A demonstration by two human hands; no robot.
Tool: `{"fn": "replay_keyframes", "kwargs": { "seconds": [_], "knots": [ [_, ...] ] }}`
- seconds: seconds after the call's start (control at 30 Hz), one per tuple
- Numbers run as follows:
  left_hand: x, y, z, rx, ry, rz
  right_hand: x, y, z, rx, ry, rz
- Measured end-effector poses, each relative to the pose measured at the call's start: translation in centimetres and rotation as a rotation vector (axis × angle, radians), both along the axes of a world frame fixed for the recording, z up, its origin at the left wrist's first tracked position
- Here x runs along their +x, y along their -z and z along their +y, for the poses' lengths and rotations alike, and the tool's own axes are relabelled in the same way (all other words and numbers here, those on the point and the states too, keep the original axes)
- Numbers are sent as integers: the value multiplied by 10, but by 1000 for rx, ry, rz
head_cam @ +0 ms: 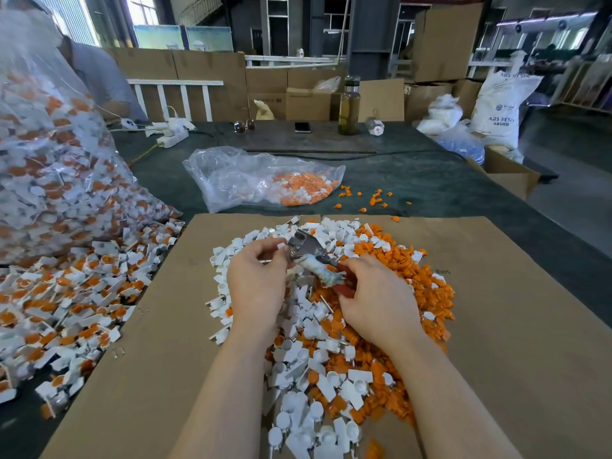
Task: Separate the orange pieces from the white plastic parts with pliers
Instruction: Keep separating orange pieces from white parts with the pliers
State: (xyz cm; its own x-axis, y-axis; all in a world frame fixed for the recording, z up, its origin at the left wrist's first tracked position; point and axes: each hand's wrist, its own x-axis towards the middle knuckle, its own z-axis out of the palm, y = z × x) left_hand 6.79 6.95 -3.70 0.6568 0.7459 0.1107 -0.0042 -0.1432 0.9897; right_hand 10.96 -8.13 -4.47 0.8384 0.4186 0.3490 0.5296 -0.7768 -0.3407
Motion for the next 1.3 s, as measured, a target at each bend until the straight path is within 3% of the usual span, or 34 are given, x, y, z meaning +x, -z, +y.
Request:
{"fn": "replay_keyframes", "kwargs": {
  "seconds": [0.23,0.47,0.8,1.3],
  "knots": [
    [-1,-3,-2,-54,21,-2,0,1,-1,34,9,-3],
    [-3,-11,-24,-256,155,-67,1,0,-3,397,53,60],
    [-6,-14,-45,-251,259,-55,0,-5,-5,829,-34,153],
    [-11,-20,-48,-374,298,-113,-4,-6,0,817,-7,85]
  ]
}}
